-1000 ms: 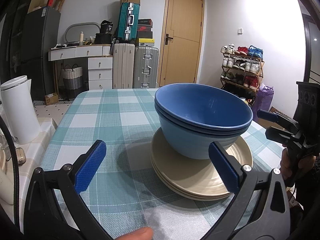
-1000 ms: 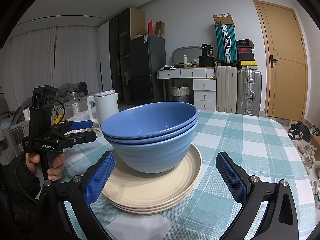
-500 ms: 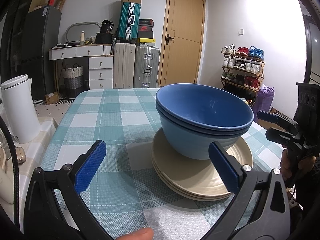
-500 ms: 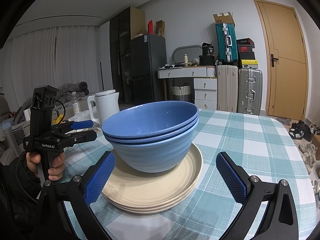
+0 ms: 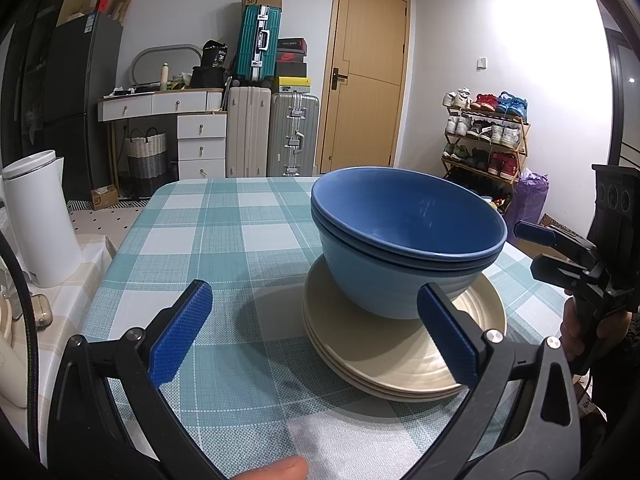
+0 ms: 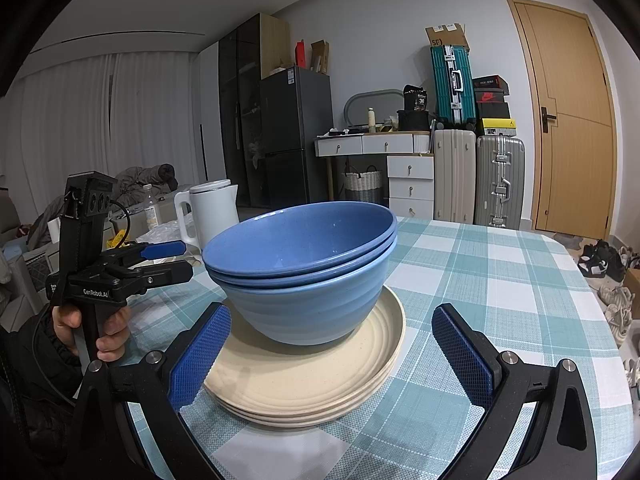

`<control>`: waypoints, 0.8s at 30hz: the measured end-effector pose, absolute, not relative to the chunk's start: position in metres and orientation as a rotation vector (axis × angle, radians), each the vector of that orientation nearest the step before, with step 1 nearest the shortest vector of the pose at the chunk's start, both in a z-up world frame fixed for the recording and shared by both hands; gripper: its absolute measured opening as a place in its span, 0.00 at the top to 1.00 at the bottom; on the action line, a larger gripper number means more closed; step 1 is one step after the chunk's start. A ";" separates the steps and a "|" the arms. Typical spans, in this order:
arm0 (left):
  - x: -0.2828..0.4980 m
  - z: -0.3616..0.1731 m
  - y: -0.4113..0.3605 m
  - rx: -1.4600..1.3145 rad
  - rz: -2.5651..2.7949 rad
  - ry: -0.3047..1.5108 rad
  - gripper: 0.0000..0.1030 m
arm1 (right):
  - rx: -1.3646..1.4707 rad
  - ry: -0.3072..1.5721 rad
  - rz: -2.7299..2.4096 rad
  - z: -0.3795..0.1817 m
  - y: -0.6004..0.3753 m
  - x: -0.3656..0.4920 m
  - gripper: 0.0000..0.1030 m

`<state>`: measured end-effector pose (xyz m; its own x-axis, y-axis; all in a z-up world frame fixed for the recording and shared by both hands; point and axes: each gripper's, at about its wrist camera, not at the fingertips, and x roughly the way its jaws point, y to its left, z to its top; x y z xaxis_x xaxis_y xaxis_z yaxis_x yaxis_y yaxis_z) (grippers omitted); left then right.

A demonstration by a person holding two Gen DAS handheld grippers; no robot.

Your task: Organize plates and bowls

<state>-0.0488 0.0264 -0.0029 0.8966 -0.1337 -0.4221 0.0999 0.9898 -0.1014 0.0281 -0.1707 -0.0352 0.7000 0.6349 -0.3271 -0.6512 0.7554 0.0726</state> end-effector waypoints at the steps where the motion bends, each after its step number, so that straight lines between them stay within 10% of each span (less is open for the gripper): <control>1: -0.049 -0.003 0.026 -0.078 -0.122 0.442 0.01 | -0.050 0.346 0.717 -0.035 -0.171 0.028 0.00; 24: -0.050 -0.001 0.027 -0.075 -0.125 0.440 0.01 | -0.050 0.347 0.717 -0.035 -0.170 0.028 0.00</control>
<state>-0.0500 0.0272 -0.0015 0.8974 -0.1365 -0.4196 0.1042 0.9896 -0.0990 0.0280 -0.1702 -0.0346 0.6992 0.6350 -0.3284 -0.6516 0.7551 0.0729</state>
